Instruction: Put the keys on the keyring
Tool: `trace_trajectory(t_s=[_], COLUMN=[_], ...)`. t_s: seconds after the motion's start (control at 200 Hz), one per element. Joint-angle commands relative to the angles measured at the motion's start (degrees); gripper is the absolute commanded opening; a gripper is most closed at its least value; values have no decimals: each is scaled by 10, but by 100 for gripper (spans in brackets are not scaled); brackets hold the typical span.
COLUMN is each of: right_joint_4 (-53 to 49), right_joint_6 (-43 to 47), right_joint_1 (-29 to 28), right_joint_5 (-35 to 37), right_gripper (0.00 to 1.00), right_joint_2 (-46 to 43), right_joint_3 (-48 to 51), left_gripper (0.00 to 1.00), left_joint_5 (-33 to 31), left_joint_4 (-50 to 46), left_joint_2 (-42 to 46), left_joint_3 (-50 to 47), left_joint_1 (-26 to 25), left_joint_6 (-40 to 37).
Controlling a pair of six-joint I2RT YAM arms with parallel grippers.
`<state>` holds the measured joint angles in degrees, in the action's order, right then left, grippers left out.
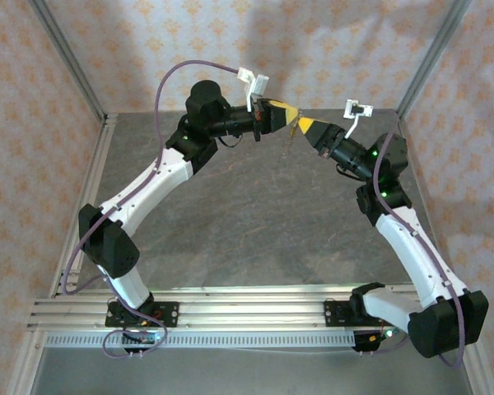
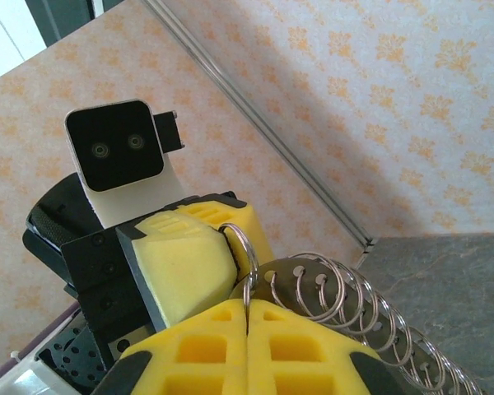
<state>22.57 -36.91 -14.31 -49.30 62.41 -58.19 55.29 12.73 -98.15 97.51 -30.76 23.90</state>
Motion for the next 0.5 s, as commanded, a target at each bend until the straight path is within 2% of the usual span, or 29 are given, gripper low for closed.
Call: trace_trajectory(t_s=[0.0, 0.25, 0.495], right_joint_4=[-5, -17, -66], right_joint_6=[20, 35, 75], right_joint_1=[-1, -19, -48], right_joint_5=[-4, -17, 9], right_gripper=[0, 0, 0], right_joint_2=[-19, -5, -3], right_joint_3=[-18, -35, -53], left_gripper=[0, 0, 0], left_joint_5=[3, -4, -6], left_joint_4=[13, 31, 28], left_joint_2=[-3, 5, 8], left_joint_3=[18, 5, 1], left_joint_1=[-4, -5, -11], left_joint_6=[-8, 1, -4])
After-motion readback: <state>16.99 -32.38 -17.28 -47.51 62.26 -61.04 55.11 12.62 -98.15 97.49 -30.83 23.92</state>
